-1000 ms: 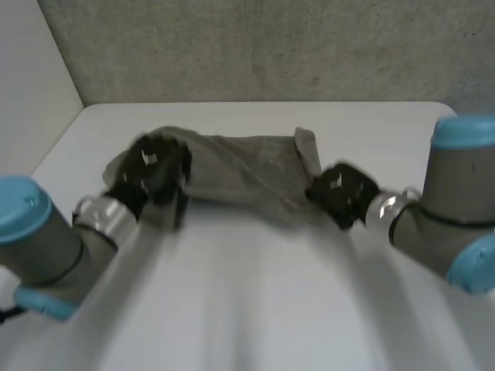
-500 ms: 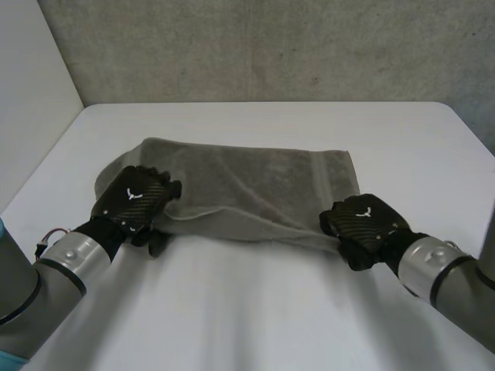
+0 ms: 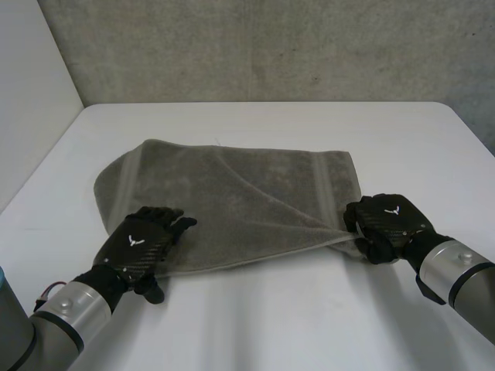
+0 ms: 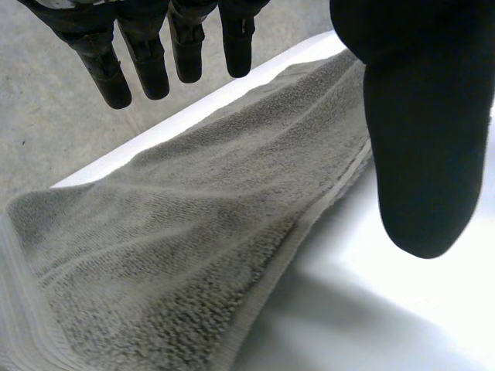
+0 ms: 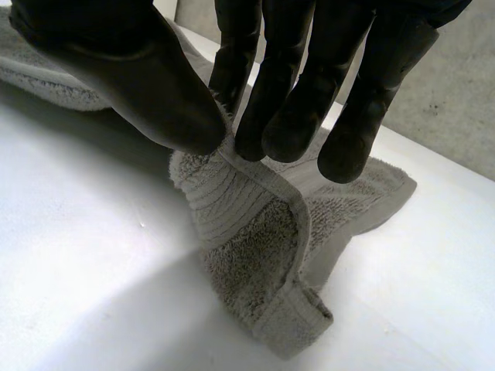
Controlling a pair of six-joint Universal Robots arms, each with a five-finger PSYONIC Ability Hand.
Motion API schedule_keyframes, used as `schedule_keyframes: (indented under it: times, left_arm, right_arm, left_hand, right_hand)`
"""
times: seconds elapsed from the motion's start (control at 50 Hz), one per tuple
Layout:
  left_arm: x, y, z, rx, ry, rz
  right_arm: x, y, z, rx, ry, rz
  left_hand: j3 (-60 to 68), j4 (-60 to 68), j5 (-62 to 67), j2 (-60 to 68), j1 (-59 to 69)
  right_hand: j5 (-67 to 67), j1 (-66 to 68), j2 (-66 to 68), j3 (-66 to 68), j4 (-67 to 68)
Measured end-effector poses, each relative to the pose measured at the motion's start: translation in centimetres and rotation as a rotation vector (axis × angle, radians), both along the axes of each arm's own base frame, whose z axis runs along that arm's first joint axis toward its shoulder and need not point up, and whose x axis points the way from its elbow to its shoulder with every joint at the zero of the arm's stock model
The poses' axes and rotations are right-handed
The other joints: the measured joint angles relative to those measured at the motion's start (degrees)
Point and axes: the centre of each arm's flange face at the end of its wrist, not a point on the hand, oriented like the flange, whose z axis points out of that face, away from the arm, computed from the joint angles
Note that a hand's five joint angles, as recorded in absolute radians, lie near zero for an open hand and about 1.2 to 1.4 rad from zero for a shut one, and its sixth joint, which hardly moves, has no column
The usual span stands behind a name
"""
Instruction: Fold the laundry
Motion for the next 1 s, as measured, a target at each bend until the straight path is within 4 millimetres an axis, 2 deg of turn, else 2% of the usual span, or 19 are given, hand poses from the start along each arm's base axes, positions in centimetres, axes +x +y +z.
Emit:
schedule_keyframes:
  times: [0.24, 0.68, 0.86, 1.0]
  left_arm:
    - [0.3, 0.1, -0.9, 0.035, -0.01, 0.055]
    - [-0.2, -2.5, -3.2, 0.01, -0.027, 0.081]
    - [0.4, -4.9, -2.3, -0.072, -0.037, 0.201]
    - [2.0, -8.1, -0.5, -0.238, -0.028, 0.405]
  right_arm:
    - [0.0, -0.1, 0.0, 0.069, -0.089, -0.042]
    - [-0.4, -0.2, 0.0, 0.076, -0.097, -0.054]
    - [-0.4, -0.2, 0.0, 0.074, -0.098, -0.054]
    - [-0.6, -0.5, 0.1, 0.07, -0.099, -0.062]
  left_hand:
    - [0.0, 0.01, 0.0, 0.03, 0.0]
    - [2.3, 2.32, 1.9, 2.44, 2.24]
    - [4.64, 4.7, 4.12, 4.8, 4.6]
    - [8.67, 8.69, 7.7, 8.83, 8.6]
  right_hand:
    - [0.0, 0.0, 0.0, 0.0, 0.0]
    - [0.0, 0.0, 0.0, 0.0, 0.0]
    - [0.0, 0.0, 0.0, 0.0, 0.0]
    - [0.0, 0.0, 0.16, 0.0, 0.01]
